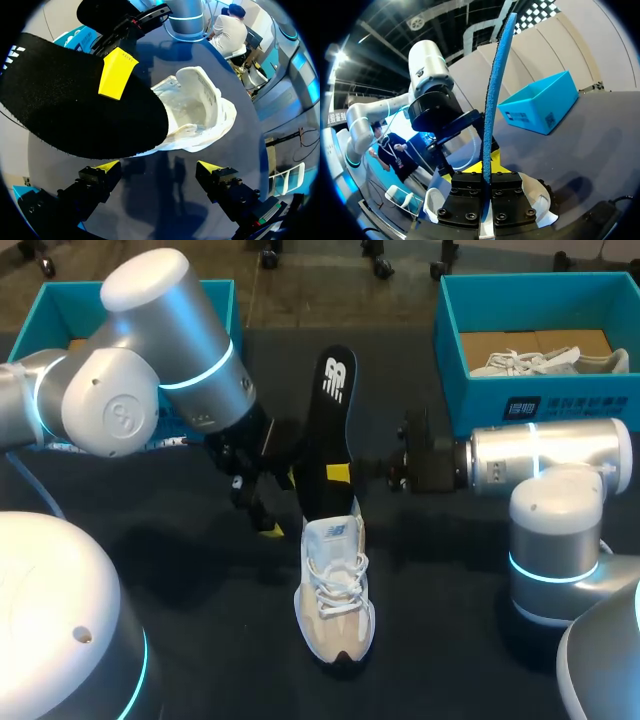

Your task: Take the shoe out of the shoebox, open the shoe tongue, remove and reinsert the insole, then place the shoe into the shoebox

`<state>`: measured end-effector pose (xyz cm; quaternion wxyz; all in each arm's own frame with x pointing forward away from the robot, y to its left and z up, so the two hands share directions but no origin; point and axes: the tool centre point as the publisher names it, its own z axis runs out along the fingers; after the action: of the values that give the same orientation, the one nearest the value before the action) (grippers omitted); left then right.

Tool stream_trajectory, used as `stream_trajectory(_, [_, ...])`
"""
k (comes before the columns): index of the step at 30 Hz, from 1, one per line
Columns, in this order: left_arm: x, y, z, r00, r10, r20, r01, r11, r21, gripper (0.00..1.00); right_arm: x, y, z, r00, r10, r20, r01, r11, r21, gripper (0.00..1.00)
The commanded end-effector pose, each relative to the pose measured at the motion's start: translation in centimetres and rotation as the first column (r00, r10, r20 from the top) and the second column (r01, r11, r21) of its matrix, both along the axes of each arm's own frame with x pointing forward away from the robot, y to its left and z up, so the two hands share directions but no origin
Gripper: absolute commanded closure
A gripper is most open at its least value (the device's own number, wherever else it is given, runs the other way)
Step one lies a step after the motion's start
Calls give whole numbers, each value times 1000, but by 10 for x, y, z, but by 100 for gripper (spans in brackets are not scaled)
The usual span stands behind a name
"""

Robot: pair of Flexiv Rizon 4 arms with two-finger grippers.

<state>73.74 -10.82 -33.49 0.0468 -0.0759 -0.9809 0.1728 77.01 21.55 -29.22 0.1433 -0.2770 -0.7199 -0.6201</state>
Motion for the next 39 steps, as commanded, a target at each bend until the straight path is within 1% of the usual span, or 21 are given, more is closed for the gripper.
stream_trajectory(1, [0, 0, -1, 1000, -1, 1, 1, 1000, -1, 0, 0, 2, 0, 1000, 0, -1, 0, 1000, -3, 100])
stream_trajectory(6, [0, 0, -1, 1000, -1, 1, 1, 1000, -1, 0, 0, 2, -2, 1000, 1, -3, -1, 1000, -1, 100])
stream_trajectory(14, [0, 0, -1, 1000, -1, 1, 1, 1000, -1, 0, -6, 2, -9, 999, -9, -39, 9, 1000, 16, 100])
stream_trajectory(18, [0, 0, -1, 1000, -1, 1, 1, 1000, -1, 0, -5, 0, -7, 999, -3, -32, 4, 1000, 20, 100])
stream_trajectory(23, [0, 0, -1, 1000, -1, 1, 1, 1000, -1, 0, 1, -2, 2, 1000, 9, -4, -9, 1000, 4, 100])
stream_trajectory(28, [-1, 0, -1, 1000, 2, 5, -2, 1000, -7, 0, 10, -7, 7, 1000, 26, 18, -25, 1000, -10, 100])
stream_trajectory(35, [-1, 1, -4, 1000, 4, 11, -4, 1000, -4, 0, 17, -14, 7, 999, 39, 28, -38, 999, -33, 100])
stream_trajectory(39, [-2, 1, -6, 1000, 11, 14, -11, 1000, -10, 0, 19, -16, 1, 999, 43, 30, -42, 999, -33, 100])
